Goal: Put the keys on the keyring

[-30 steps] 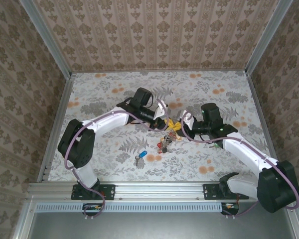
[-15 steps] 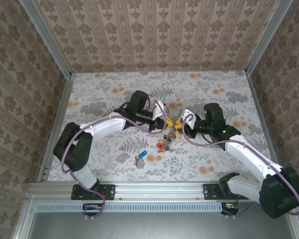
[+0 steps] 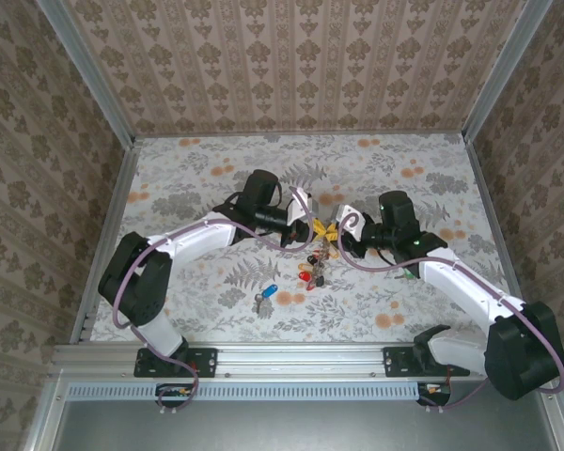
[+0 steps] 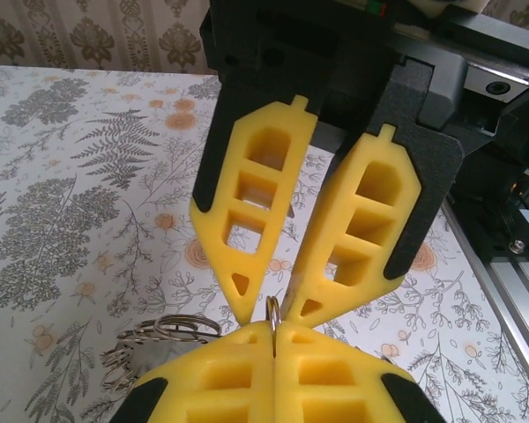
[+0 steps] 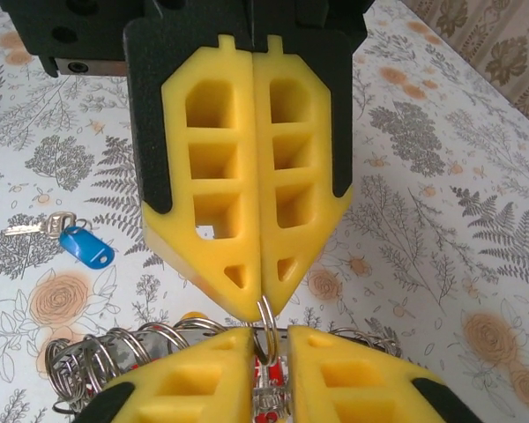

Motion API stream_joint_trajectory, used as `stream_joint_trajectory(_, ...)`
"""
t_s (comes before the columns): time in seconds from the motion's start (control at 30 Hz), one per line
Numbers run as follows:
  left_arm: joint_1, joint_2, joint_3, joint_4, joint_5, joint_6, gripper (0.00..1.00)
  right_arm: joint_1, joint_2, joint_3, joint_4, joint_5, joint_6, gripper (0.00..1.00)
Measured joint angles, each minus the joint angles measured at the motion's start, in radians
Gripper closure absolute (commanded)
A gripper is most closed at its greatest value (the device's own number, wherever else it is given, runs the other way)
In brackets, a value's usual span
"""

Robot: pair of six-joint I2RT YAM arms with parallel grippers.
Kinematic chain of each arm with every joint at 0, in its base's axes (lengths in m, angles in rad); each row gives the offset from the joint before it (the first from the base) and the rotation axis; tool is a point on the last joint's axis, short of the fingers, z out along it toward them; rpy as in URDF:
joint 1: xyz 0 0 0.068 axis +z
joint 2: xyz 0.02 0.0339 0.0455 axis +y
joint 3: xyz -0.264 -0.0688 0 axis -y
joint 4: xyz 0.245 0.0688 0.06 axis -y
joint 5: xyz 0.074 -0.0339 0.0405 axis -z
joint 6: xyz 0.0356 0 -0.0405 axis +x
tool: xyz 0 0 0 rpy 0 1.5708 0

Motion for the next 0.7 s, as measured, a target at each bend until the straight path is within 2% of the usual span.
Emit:
stream_joint_trajectory(0.1,0.001,-0.004,0.000,-0.006,-0.010,0.001,1.00,0.001,0.013,0.010,-0.003,-0.005,-0.007,0.98)
stream_joint_trajectory(0.17,0.001,-0.006,0.000,-0.014,-0.015,0.001,1.00,0.001,0.019,0.016,-0.010,-0.010,-0.010,1.00)
stream_joint_trajectory(0.3,0.001,-0.020,-0.005,-0.019,-0.019,0.001,0.94,0.001,0.021,0.027,-0.026,-0.026,-0.018,1.00)
stream_joint_trajectory(0.37,0.006,-0.032,-0.011,-0.019,-0.018,0.002,0.81,0.001,0.021,0.033,-0.026,-0.042,-0.023,1.00)
stream_joint_trajectory(0.7,0.093,-0.055,-0.044,0.018,0.091,-0.038,0.74,-0.022,0.034,0.025,0.017,-0.108,0.007,1.00)
